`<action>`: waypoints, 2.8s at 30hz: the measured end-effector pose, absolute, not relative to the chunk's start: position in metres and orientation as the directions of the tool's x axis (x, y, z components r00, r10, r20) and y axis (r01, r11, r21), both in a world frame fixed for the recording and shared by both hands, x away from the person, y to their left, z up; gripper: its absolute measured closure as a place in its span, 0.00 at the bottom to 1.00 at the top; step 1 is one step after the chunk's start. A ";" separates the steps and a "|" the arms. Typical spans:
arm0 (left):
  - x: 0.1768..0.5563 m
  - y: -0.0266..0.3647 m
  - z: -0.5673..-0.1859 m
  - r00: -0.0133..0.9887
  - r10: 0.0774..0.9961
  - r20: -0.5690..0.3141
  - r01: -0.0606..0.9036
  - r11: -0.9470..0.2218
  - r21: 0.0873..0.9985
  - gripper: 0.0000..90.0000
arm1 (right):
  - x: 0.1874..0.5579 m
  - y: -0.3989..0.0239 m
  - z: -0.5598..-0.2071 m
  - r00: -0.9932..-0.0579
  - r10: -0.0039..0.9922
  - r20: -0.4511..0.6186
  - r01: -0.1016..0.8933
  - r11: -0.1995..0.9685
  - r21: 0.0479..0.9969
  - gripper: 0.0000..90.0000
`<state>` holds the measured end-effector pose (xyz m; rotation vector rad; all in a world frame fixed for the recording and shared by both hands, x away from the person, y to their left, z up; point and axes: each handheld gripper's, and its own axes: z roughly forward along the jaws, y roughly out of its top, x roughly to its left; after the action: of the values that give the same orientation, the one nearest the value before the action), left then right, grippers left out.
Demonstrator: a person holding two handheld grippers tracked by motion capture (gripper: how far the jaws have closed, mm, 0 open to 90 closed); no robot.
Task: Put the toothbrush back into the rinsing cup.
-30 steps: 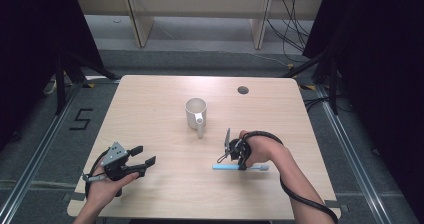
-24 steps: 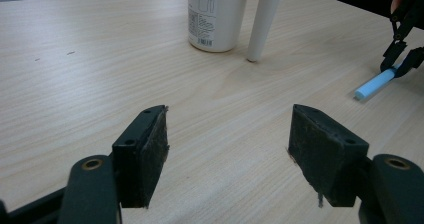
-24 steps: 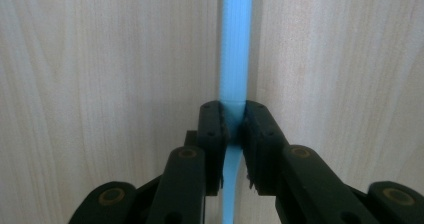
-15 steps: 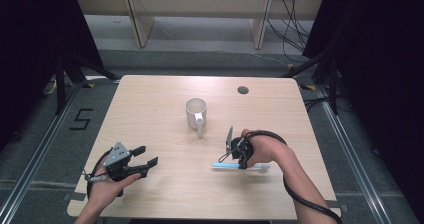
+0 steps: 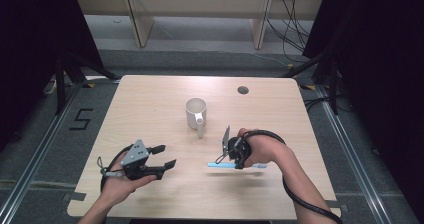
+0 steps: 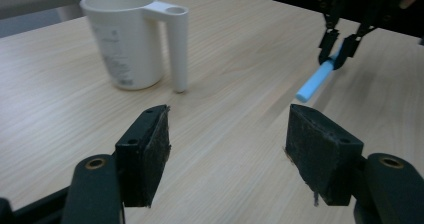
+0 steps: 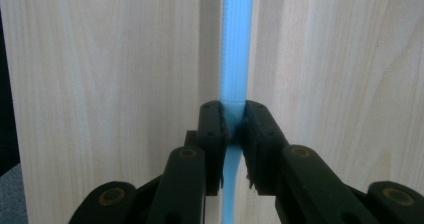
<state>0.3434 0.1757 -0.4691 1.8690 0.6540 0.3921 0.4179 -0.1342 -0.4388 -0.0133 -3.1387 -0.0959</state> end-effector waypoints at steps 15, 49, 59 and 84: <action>0.351 0.111 -0.466 0.903 0.426 0.052 0.148 -0.424 0.893 0.38 | 0.414 -0.119 -0.431 -0.999 -0.034 0.009 -0.034 0.998 0.054 0.88; 0.365 0.098 -0.489 0.944 0.326 0.053 0.135 -0.527 0.839 0.66 | 0.409 -0.091 -0.421 -0.998 -0.066 0.012 -0.064 0.993 0.101 0.88; 0.366 0.098 -0.489 0.951 0.303 0.059 0.117 -0.529 0.840 0.73 | 0.408 -0.087 -0.421 -0.996 -0.092 0.005 -0.092 0.993 0.076 0.88; 0.362 0.103 -0.489 0.960 0.281 -0.003 0.143 -0.481 0.865 0.87 | 0.404 -0.087 -0.411 -0.996 -0.062 -0.069 -0.069 0.992 0.109 0.73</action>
<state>0.3616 0.1031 -0.4889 2.0790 0.2994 0.1687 0.4037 -0.0869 -0.4106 0.1051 -3.2002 -0.1784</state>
